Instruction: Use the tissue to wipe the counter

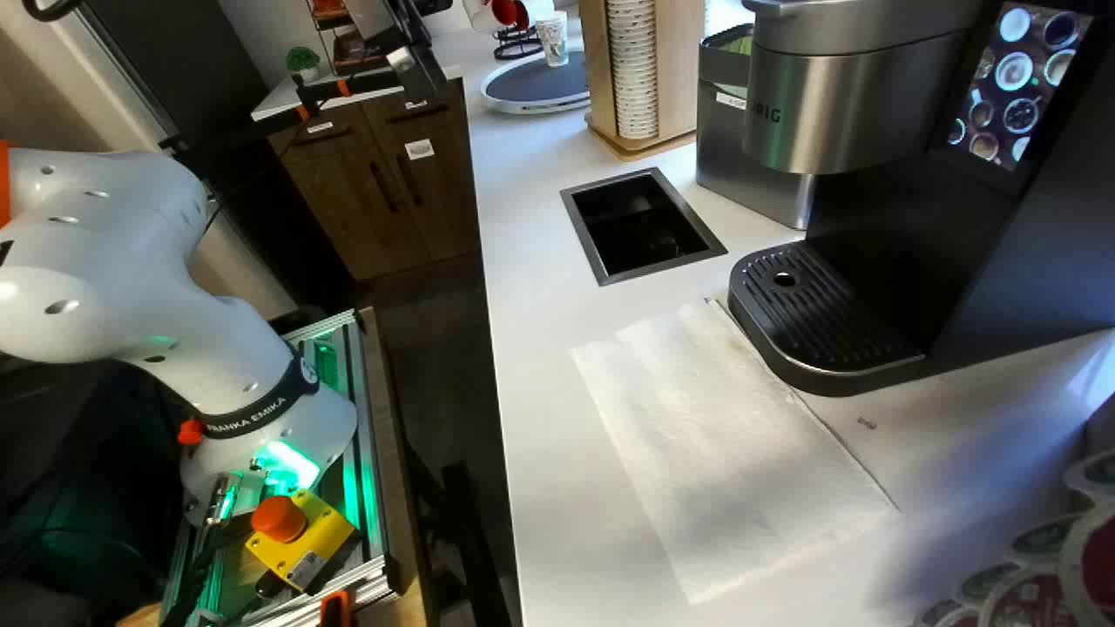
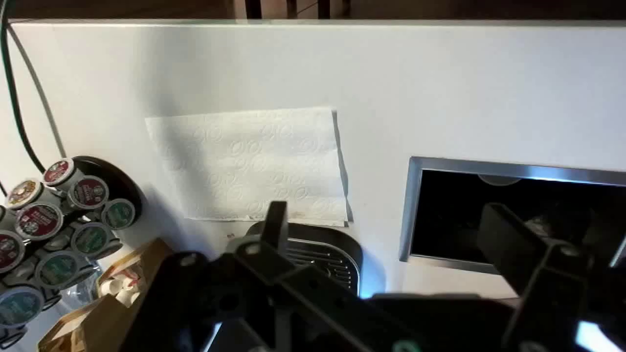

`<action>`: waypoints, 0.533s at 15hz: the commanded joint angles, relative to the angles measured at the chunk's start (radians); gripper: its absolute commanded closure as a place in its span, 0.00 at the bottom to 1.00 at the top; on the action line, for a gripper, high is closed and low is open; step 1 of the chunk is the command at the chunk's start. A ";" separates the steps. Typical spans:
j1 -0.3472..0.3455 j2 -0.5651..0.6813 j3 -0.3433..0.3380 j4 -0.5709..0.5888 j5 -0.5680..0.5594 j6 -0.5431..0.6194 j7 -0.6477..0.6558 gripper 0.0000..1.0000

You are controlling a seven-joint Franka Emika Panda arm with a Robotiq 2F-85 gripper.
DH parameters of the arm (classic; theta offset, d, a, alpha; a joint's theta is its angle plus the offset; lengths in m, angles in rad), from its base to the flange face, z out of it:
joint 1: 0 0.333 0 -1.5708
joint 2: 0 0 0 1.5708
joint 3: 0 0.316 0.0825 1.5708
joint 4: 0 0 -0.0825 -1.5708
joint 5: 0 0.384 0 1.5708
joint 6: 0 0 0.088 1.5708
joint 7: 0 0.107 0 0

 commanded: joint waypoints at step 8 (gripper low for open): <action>-0.018 0.018 -0.052 -0.015 -0.002 0.000 0.022 0.00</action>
